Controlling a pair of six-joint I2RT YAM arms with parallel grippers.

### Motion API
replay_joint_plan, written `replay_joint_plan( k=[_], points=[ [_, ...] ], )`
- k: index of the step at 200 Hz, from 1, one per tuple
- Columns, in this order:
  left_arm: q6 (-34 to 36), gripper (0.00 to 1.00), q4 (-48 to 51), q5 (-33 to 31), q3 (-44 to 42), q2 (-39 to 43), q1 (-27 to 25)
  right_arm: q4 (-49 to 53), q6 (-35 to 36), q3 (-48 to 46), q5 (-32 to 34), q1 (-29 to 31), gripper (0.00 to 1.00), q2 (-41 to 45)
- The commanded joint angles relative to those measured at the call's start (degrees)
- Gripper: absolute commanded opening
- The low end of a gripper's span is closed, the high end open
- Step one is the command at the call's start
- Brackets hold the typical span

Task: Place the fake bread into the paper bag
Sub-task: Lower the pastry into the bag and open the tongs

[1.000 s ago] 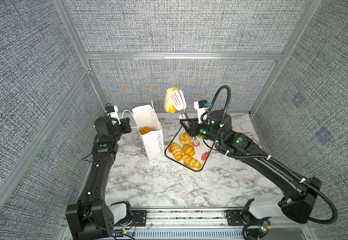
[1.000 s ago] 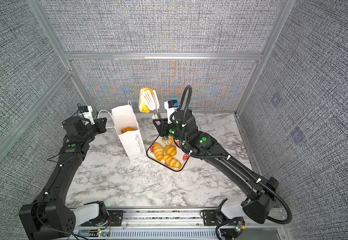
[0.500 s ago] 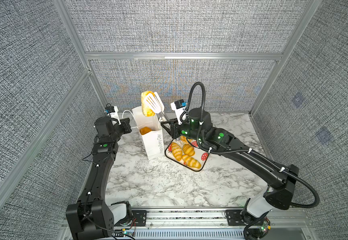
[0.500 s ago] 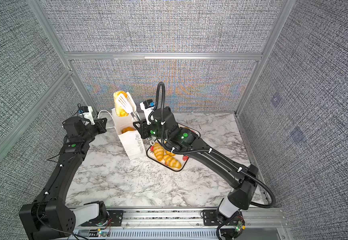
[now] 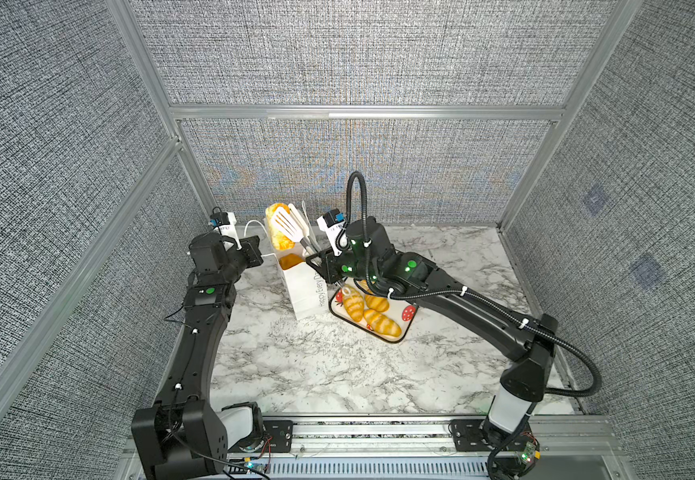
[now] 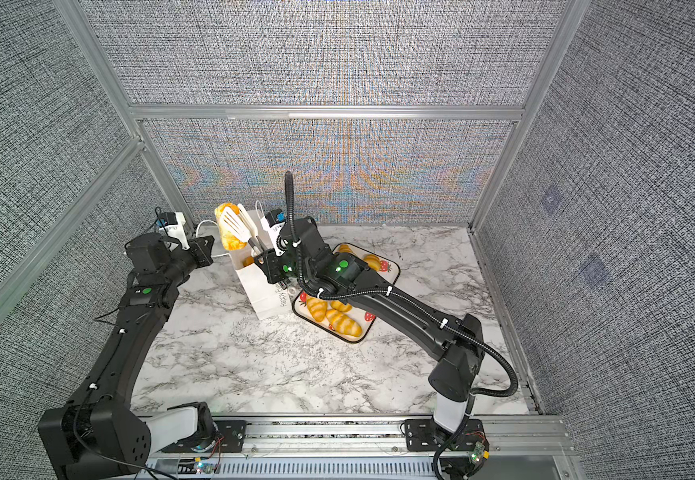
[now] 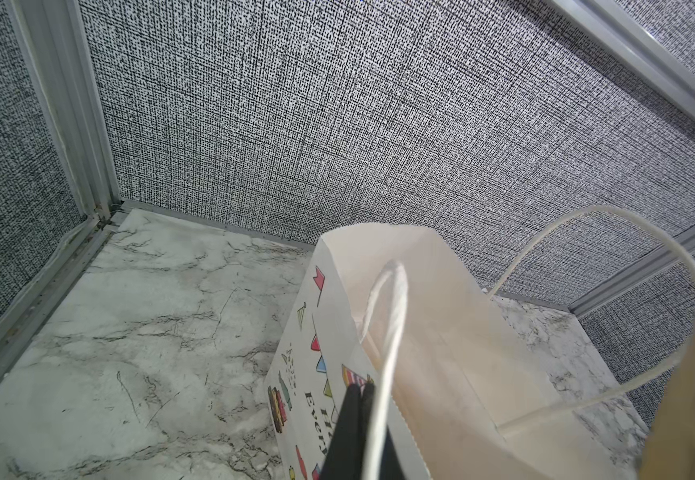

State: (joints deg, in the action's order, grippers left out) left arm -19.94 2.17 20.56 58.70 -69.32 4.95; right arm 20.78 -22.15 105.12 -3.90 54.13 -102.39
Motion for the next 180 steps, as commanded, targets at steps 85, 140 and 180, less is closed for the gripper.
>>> replay_joint_plan(
  k=[85, 140, 180],
  points=[
    [0.06, 0.00, -1.89, 0.57, -0.16, -0.11, -0.03, -0.95, -4.82, -4.07, -1.23, -2.88, 0.27, 0.27],
    [0.17, 0.00, -1.74, 0.51, -0.16, -0.17, -0.03, -0.04, -5.71, -4.66, -1.61, -3.60, 0.27, -0.52],
    [0.16, 0.00, -1.73, 0.52, -0.16, -0.10, -0.05, 0.03, -6.21, -4.83, -2.07, -3.67, 0.30, -0.93]
  ],
)
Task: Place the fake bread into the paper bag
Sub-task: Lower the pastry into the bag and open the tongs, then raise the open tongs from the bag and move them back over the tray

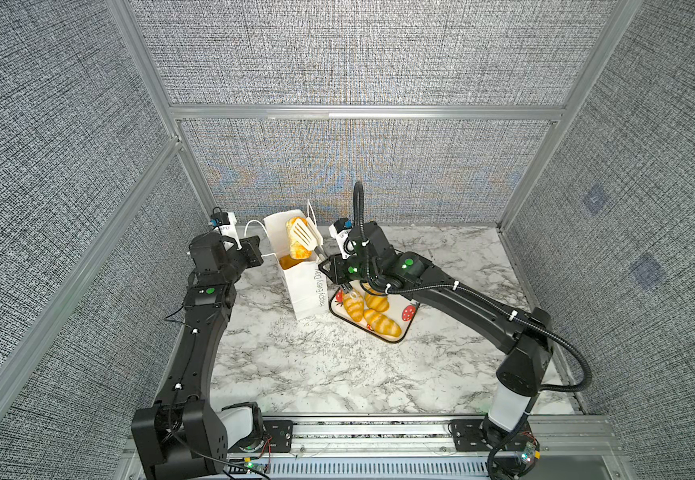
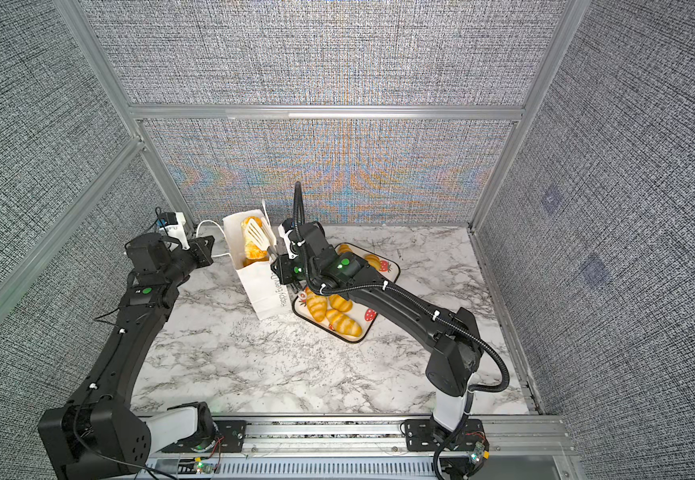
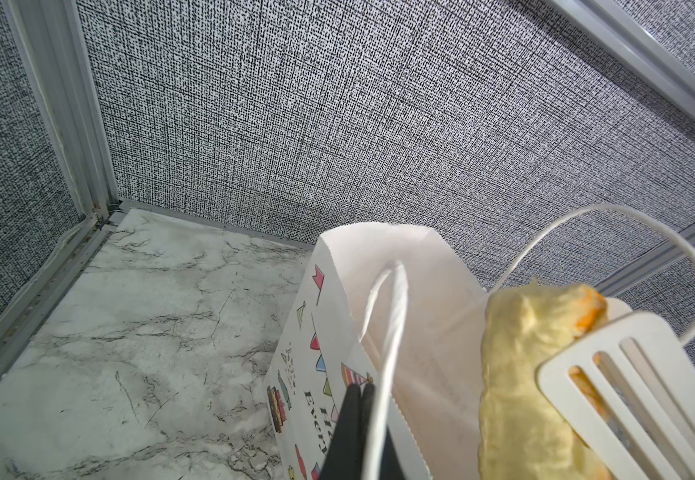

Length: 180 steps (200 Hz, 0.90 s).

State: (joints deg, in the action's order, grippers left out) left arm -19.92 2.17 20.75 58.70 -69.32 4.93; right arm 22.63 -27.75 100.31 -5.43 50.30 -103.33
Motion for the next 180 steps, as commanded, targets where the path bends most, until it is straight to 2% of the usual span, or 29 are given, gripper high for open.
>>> replay_joint_plan(
  k=[1, 114, 180],
  points=[
    [0.14, 0.00, -1.73, 0.33, -0.16, -0.11, -0.02, -1.86, -0.63, -0.02, -0.59, 0.15, 0.30, -0.01],
    [0.00, 0.00, -1.74, 0.41, -0.24, -0.22, -0.01, -1.54, -0.33, 0.33, -0.63, 0.12, 0.51, 0.11],
    [0.05, 0.00, -1.83, 0.49, -0.19, -0.38, -0.01, -1.36, 0.49, 1.28, -0.81, 0.15, 0.52, 0.23]
  ],
)
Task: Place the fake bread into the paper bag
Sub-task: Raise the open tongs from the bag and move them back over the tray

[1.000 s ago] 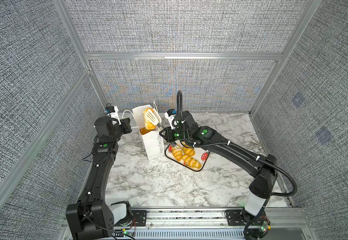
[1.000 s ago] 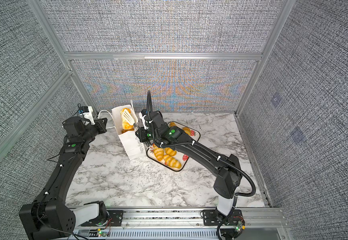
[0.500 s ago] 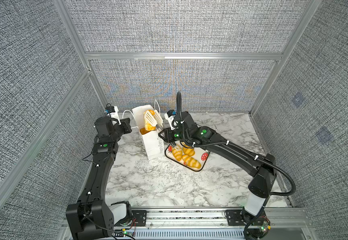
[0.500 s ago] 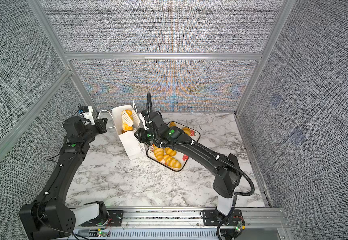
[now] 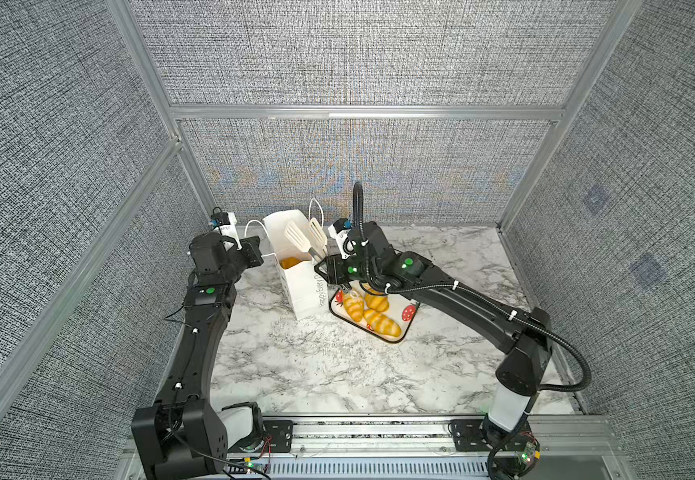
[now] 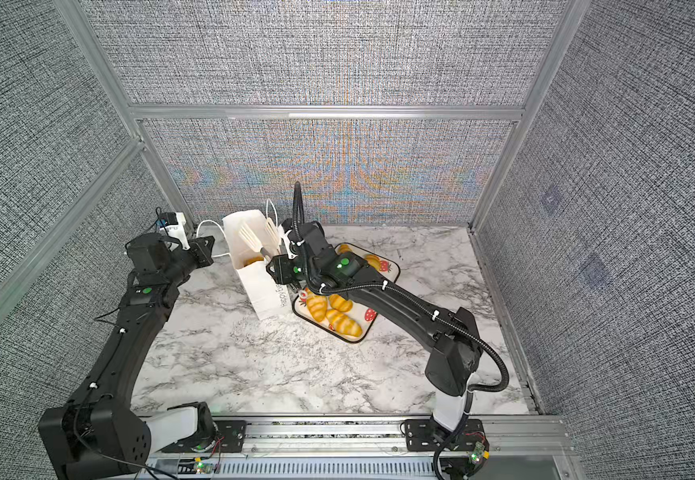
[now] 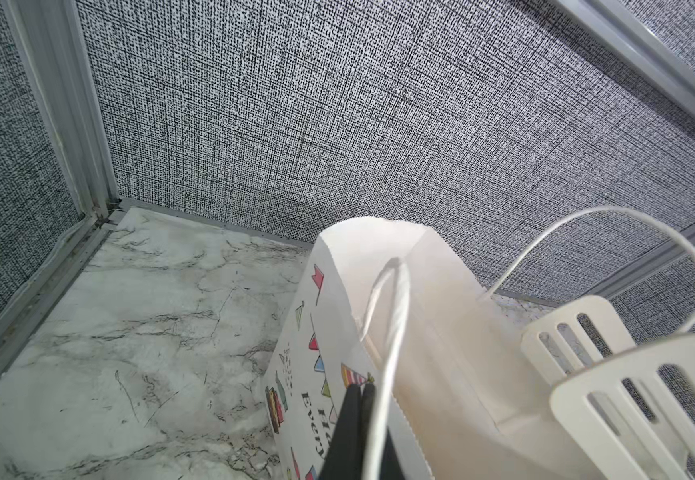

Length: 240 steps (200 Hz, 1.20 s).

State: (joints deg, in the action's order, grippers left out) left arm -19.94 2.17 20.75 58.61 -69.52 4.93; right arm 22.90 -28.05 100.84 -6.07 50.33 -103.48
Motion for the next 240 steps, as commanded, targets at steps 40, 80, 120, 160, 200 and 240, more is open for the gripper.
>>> replay_joint_plan(
  k=[40, 80, 120, 160, 200, 240],
  points=[
    [0.02, 0.00, -1.82, 0.51, -0.07, -0.18, -0.01, -1.71, 2.83, 1.51, -1.04, 0.71, 0.51, 1.40],
    [0.08, 0.00, -1.85, 0.55, -0.11, -0.18, -0.03, -1.78, 5.10, 2.08, -0.39, 1.55, 0.51, 3.24],
    [-0.04, 0.00, -1.91, 0.62, -0.16, -0.27, 0.00, -0.36, 6.51, 2.43, 1.51, 1.58, 0.51, 4.90],
    [-0.14, 0.00, -1.91, 0.72, -0.21, -0.26, 0.01, -0.73, 6.90, -0.11, 6.50, 1.02, 0.50, 8.73],
    [-0.18, 0.00, -2.00, 0.85, -0.25, -0.26, -0.01, -1.54, 5.34, -3.97, 9.30, -1.29, 0.49, 12.85],
    [-0.23, 0.00, -2.08, 0.90, -0.24, -0.29, 0.00, -2.32, 1.75, -9.72, 11.05, -4.99, 0.49, 16.72]
  ],
)
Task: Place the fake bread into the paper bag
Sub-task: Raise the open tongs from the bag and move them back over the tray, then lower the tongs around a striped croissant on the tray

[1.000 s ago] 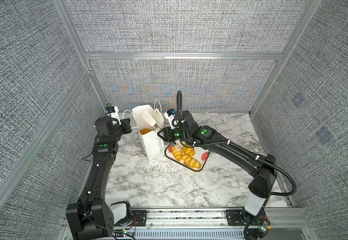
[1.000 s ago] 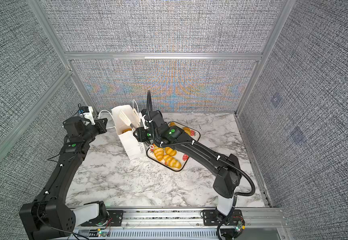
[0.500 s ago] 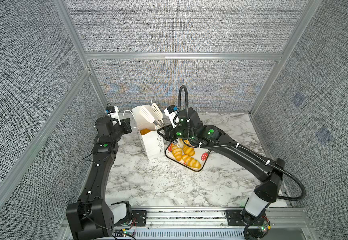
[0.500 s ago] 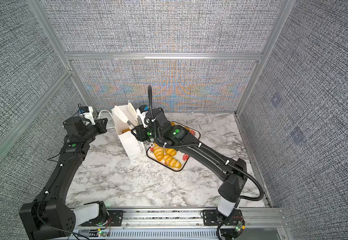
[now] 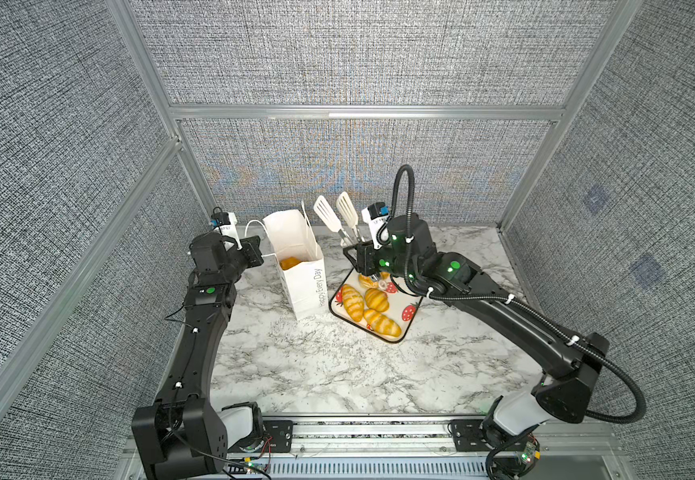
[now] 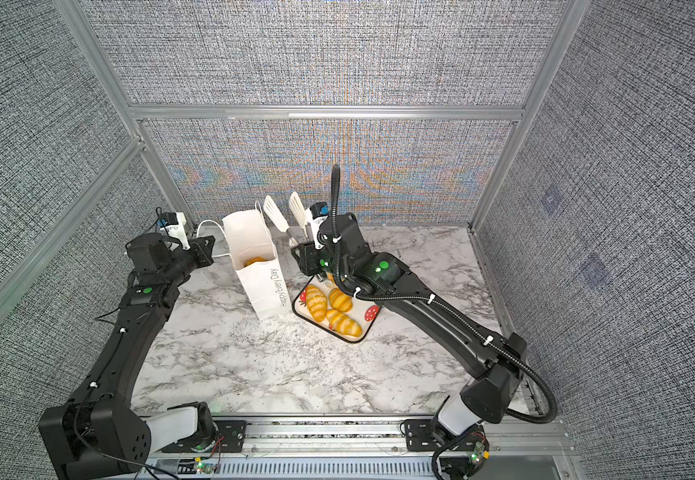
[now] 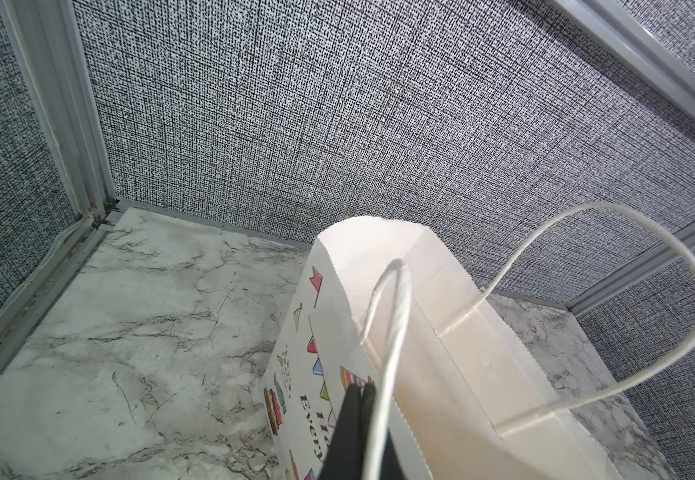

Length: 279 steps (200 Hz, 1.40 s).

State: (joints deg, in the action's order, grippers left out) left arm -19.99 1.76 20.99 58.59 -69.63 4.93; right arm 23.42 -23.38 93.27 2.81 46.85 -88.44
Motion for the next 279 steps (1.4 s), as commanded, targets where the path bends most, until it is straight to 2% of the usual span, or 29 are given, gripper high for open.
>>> replay_joint_plan(
  k=[1, 59, 116, 279],
  points=[
    [-0.20, 0.00, -1.67, 0.64, -0.22, -0.22, -0.01, -2.85, -3.11, -2.56, 2.19, -1.74, 0.49, 1.82],
    [-0.27, 0.00, -1.69, 0.81, -0.21, -0.31, 0.00, 1.47, -11.97, -9.20, 4.90, -9.39, 0.47, 4.34],
    [-0.27, 0.00, -1.76, 0.81, -0.22, -0.21, 0.00, 5.07, -18.27, -14.45, 2.93, -16.15, 0.47, 3.25],
    [-0.23, 0.00, -1.76, 0.80, -0.32, -0.25, -0.01, 5.24, -20.26, -19.34, -2.80, -23.10, 0.49, -4.79]
  ],
)
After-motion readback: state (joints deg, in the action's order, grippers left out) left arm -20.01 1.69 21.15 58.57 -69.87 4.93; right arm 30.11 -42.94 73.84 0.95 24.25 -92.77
